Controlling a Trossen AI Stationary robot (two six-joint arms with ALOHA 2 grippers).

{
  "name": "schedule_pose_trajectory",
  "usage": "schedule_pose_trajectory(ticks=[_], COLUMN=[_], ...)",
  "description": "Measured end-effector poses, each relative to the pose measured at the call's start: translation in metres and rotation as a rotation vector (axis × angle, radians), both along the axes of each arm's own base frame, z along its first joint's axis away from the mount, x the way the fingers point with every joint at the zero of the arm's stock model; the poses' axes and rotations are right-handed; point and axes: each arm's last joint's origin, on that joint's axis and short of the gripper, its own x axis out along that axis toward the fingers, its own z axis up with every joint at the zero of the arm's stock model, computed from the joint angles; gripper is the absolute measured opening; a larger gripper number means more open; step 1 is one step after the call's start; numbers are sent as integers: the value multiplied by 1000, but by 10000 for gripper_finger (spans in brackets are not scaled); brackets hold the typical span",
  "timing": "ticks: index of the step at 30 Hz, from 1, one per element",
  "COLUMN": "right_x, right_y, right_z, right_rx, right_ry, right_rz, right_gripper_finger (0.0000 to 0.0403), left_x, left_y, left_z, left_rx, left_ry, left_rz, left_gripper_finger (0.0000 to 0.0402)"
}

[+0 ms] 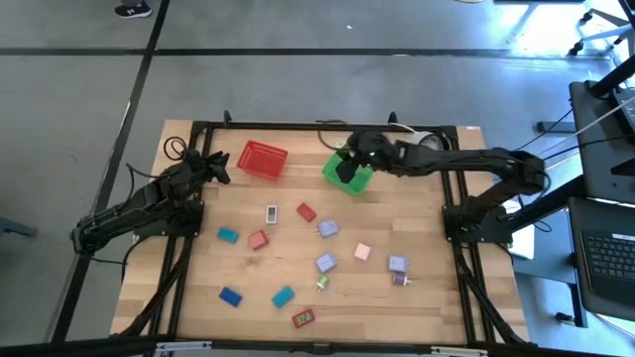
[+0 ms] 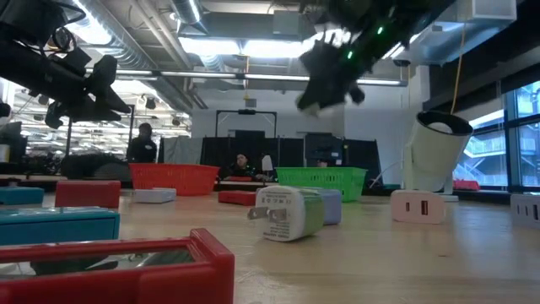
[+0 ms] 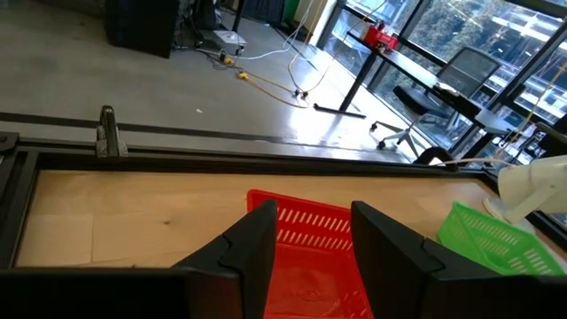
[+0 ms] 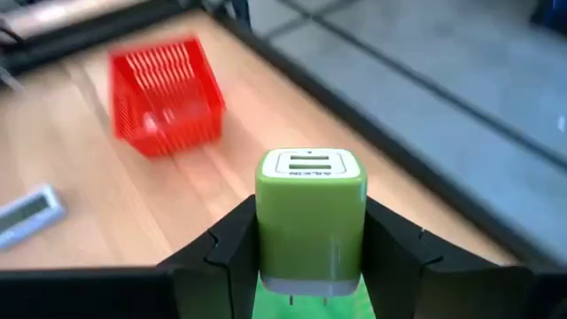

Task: Pick & Place Office items
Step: Put the right green charger adapter into the green bin

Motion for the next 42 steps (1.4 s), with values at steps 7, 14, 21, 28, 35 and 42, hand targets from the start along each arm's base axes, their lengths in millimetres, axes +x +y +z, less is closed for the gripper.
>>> schedule_pose_trajectory(ticks=[7,14,21,28,35,42], right_x=[15,17,10,8,8,7], right_y=[-1,-1,-3,-4,-4,-5], right_z=[-48,-68,-72,-73,-73,-73], right_rx=[237,279,224,206,179,145], right_ry=[65,154,253,276,292,296], right_rz=[-28,11,-15,-36,-24,-56], right_gripper_finger=[154,154,154,154,168,194], left_x=[0,0,0,0,0,0], left_y=[0,0,0,0,0,0], left_z=[0,0,0,0,0,0], left_rx=[0,0,0,0,0,0], left_ry=[0,0,0,0,0,0], left_rz=[0,0,-1,-1,0,0], left_gripper_finger=[141,141,141,141,141,141])
